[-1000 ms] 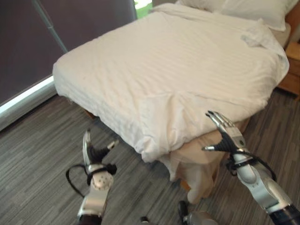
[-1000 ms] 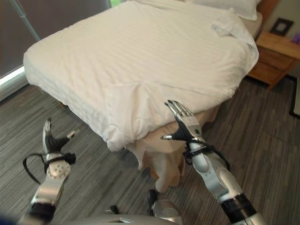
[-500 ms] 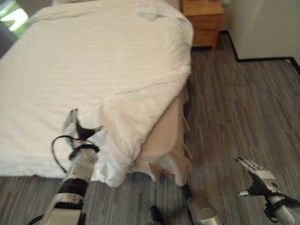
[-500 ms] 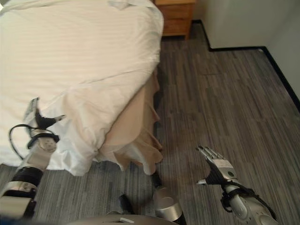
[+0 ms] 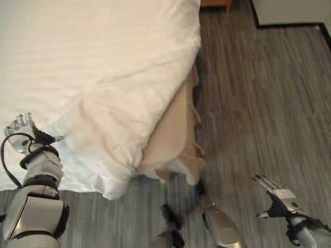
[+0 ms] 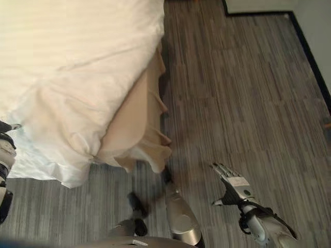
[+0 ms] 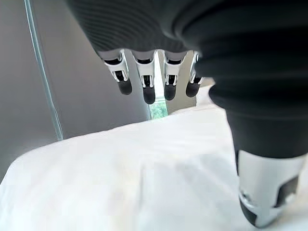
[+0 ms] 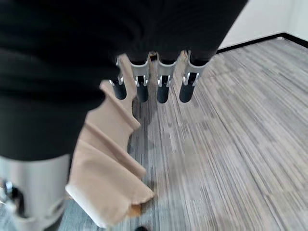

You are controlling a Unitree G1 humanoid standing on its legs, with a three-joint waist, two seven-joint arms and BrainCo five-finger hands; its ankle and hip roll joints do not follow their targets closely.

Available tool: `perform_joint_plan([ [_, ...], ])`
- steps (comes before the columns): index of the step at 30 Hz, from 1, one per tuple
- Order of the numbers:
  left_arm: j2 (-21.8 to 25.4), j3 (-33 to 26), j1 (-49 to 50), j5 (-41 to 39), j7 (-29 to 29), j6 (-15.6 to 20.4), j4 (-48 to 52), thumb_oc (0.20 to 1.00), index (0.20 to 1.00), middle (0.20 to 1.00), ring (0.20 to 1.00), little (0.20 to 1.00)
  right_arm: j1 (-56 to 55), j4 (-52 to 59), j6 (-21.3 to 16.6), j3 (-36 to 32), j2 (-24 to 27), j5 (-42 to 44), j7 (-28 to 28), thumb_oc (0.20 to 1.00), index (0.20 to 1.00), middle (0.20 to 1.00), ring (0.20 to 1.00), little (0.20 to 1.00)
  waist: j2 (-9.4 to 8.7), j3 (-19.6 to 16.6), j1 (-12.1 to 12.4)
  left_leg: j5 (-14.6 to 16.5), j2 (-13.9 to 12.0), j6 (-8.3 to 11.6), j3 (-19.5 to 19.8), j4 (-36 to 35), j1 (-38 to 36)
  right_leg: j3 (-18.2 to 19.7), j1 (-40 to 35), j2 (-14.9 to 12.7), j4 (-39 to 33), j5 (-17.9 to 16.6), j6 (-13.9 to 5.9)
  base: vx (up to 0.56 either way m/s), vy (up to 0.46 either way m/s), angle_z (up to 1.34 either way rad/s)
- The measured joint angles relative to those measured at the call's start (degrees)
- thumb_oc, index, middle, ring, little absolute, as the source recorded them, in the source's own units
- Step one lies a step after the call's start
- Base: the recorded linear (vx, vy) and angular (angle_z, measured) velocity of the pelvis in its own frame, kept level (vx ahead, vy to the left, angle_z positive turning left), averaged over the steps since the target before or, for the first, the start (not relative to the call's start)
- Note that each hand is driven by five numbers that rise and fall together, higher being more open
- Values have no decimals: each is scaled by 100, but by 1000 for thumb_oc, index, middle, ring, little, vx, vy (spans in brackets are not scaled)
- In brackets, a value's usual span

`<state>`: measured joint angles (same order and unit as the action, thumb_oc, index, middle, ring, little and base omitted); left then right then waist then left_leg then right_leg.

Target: Making the bed.

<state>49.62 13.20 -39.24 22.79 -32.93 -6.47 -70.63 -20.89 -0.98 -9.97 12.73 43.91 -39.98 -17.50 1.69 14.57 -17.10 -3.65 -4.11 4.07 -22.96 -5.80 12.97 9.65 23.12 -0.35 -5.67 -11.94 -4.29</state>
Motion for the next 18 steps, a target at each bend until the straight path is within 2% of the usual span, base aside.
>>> perform_joint_plan([
  [1, 0, 46, -111, -1, 47, 8, -48, 1000, 1000, 1000, 1000, 1000, 42, 2, -1, 62, -27, 2, -45, 1000, 1000, 1000, 1000, 1000, -35, 65, -5, -17, 17, -3, -1, 0, 84, 2, 96, -5, 0, -16, -5, 23, 52, 0],
  [2, 2, 84, -218, -3, 76, 17, -81, 730, 730, 730, 730, 730, 60, 11, -4, 95, -38, 5, -77, 1000, 1000, 1000, 1000, 1000, -54, 126, 1, -26, 53, -6, 4, -1, 160, 8, 165, -11, -3, -23, -9, 34, 53, 2],
  [3, 2, 93, -320, -6, 80, 22, -92, 545, 545, 545, 545, 545, 74, 13, 2, 89, -101, 11, -82, 1000, 1000, 1000, 1000, 1000, -77, 224, 6, -32, 58, 0, 6, -1, 204, 14, 214, -14, -3, -24, -10, -32, -7, -2],
  [4, 2, 35, -388, -22, 80, 34, -97, 407, 407, 407, 407, 407, 142, -35, 24, 126, -196, 17, -82, 1000, 1000, 1000, 1000, 1000, -97, 331, 15, -50, 56, -19, -11, -1, 212, 25, 231, -12, 1, -53, -8, -13, 8, -3],
  [5, 2, 35, -388, -22, 80, 34, -97, 228, 228, 228, 228, 228, 142, -35, 24, 126, -196, 17, -82, 1000, 1000, 1000, 1000, 1000, -97, 331, 15, -50, 56, -19, -11, -1, 212, 25, 231, -12, 1, -53, -8, 12, 18, -9],
  [7, -117, 230, -511, -25, 201, 92, 42, 200, 200, 200, 200, 200, 328, -264, 121, 232, -222, -1, -84, 1000, 1000, 1000, 1000, 1000, -59, 345, 46, -52, 39, -18, -65, 35, 136, 19, 160, 12, 4, -108, 44, -22, -8, -5],
  [9, -327, 305, -593, -24, 219, 94, 93, 200, 200, 200, 200, 200, 473, -281, 144, 217, -216, -2, -89, 1000, 1000, 1000, 1000, 1000, -57, 345, 95, -25, 37, 10, -30, -1, 20, 33, 47, 13, 2, -56, -15, -54, -19, -1],
  [10, -601, 380, -616, -31, 212, 74, 228, 200, 200, 200, 200, 200, 559, -268, 158, 174, -229, 0, -89, 1000, 1000, 1000, 1000, 1000, -56, 346, 135, -29, 43, 7, -53, 30, -132, 19, -102, 10, 4, -93, 31, 72, 55, 1],
  [12, -974, 544, -596, -141, 262, 102, 474, 200, 200, 200, 200, 200, 631, -237, 170, 159, -231, 5, -89, 1000, 1000, 1000, 1000, 1000, -50, 343, 172, 16, 45, 26, -5, -2, -396, -3, -383, -6, 3, 5, -36, 82, 64, 7],
  [14, -1396, 545, -292, -267, 361, 107, 1293, 200, 200, 200, 200, 200, 623, -288, 197, 118, -286, 15, -80, 1000, 1000, 1000, 1000, 1000, -31, 331, 188, 59, 52, 17, 18, -2, -697, -55, -708, -30, 2, 113, -47, 57, 63, 17],
  [15, -2003, 498, 233, -489, 415, 235, 2488, 200, 200, 200, 200, 200, 625, -366, 226, 59, -407, 15, -80, 1000, 1000, 1000, 1000, 1000, 8, 290, 189, 161, 53, 15, 48, -2, -956, -100, -984, -62, 2, 225, -39, 18, 65, 17],
  [16, -2379, 357, 599, -646, 420, 320, 3242, 200, 200, 200, 200, 200, 625, -457, 240, 3, -513, 16, -79, 1000, 1000, 1000, 1000, 1000, 34, 239, 195, 218, 55, 7, 70, -2, -1045, -105, -1084, -86, 2, 250, -45, 5, 57, 10],
  [18, -2988, 554, 1075, -779, 498, 617, 4023, 200, 200, 200, 200, 200, 619, -601, 289, 28, -595, 8, -72, 1000, 1000, 1000, 1000, 1000, 60, 63, 167, 249, 124, -24, 98, -2, -1058, -93, -1085, -145, 2, 268, -66, 10, 41, -1],
])
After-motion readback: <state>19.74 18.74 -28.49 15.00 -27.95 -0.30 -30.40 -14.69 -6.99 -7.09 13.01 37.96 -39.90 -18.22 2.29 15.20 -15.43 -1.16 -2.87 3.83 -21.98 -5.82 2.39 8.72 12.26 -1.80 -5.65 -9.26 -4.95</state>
